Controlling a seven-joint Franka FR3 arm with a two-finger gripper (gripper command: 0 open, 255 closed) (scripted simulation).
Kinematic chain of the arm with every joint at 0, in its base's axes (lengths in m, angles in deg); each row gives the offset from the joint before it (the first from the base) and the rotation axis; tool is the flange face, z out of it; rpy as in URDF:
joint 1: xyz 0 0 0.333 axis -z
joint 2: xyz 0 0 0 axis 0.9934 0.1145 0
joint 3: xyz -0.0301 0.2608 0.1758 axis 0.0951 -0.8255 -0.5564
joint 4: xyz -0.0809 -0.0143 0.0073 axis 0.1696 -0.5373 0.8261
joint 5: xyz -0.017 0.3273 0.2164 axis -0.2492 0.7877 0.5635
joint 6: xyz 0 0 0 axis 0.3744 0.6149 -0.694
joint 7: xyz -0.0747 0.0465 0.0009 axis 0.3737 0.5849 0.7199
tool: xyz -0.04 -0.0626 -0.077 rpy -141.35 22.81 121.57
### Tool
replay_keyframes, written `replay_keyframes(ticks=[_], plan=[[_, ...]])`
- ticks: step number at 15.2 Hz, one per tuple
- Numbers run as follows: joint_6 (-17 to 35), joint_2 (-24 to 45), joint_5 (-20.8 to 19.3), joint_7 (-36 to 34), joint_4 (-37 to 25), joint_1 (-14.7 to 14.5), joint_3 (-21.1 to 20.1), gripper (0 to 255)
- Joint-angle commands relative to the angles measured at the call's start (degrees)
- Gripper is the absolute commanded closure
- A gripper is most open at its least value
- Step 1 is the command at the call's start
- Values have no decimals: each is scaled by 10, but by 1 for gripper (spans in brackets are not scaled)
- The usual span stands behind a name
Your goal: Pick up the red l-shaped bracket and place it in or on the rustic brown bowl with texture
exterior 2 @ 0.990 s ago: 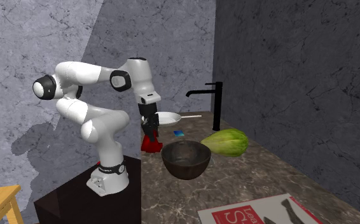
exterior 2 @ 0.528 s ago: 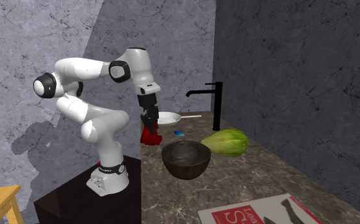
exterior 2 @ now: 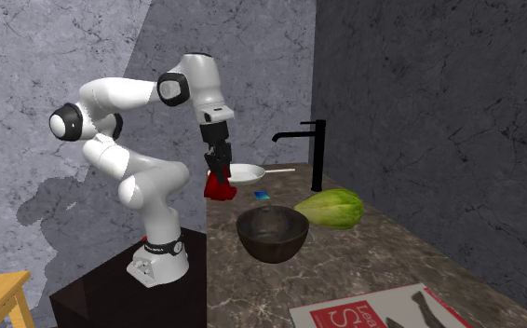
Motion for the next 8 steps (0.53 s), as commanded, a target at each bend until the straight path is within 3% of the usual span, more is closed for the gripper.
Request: replay_keyframes(ticks=[1,8], plan=[[-11,11,0,-1,-21,0,0,255],[-49,36,-2,-3,-86,1,2,255]])
